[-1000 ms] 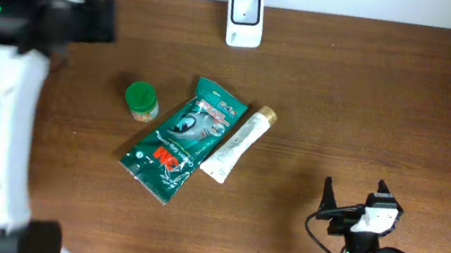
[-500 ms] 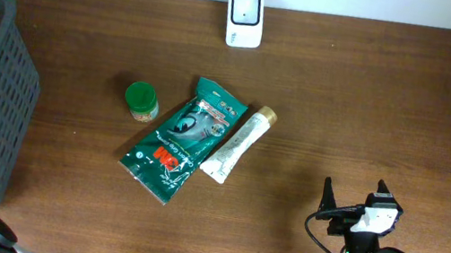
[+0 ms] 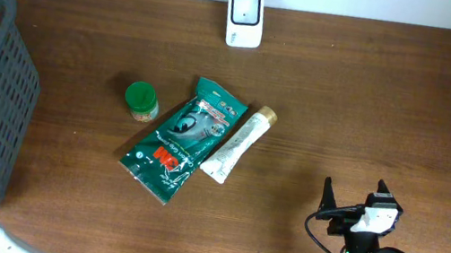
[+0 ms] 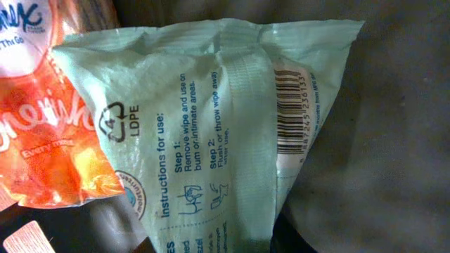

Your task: Scan the item barcode

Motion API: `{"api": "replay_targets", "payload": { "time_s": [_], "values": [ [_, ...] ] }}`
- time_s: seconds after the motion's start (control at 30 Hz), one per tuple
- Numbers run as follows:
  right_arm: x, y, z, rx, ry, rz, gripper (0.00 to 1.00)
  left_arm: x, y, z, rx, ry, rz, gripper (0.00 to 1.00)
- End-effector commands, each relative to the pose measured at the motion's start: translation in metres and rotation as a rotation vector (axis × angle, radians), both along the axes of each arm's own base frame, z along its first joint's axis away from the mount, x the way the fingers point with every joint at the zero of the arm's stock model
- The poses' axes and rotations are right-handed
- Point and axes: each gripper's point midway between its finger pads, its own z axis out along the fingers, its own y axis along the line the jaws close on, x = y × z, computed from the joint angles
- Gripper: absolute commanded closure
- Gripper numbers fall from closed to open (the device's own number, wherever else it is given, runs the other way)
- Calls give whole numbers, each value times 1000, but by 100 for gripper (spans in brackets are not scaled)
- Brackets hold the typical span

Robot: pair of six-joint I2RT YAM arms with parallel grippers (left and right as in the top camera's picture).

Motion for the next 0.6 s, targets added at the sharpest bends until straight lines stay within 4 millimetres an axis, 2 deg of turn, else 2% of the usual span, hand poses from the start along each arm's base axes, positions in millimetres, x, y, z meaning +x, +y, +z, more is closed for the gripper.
{"api": "replay_targets", "payload": {
  "time_s": [0.0, 0.1, 0.13, 0.17, 0.2, 0.27, 0.3, 0.33, 0.37, 0.43, 0.5, 0.53, 0.57],
  "values": [
    [0, -1, -3, 1, 7, -3, 2, 27, 9, 47, 56, -113, -25, 80],
    [0, -1, -3, 1, 7, -3, 2, 68, 2, 143, 198, -325, -120, 80],
    [0, -1, -3, 1, 7, -3, 2, 82, -14, 198, 285, -429, -175, 79],
    [0, -1, -3, 1, 7, -3, 2, 88, -33, 236, 346, -495, -220, 80],
    [0, -1, -3, 1, 7, -3, 2, 95, -60, 268, 378, -578, -283, 81],
    [0, -1, -3, 1, 7, -3, 2, 107, -111, 308, 405, -691, -409, 80],
    [0, -1, -3, 1, 7, -3, 2, 116, -141, 319, 402, -726, -498, 79],
    [0, -1, -3, 1, 7, -3, 2, 131, -183, 322, 380, -739, -641, 79],
    [0, -1, -3, 1, 7, -3, 2, 149, -250, 307, 284, -726, -838, 79],
    [0, -1, -3, 1, 7, -3, 2, 162, -299, 288, 204, -706, -965, 78],
    [0, -1, -3, 1, 7, -3, 2, 175, -362, 258, 104, -658, -1123, 78],
    [0, -1, -3, 1, 7, -3, 2, 183, -403, 235, 44, -617, -1220, 78],
    [0, -1, -3, 1, 7, -3, 2, 189, -435, 214, 1, -582, -1294, 77]
  ]
}}
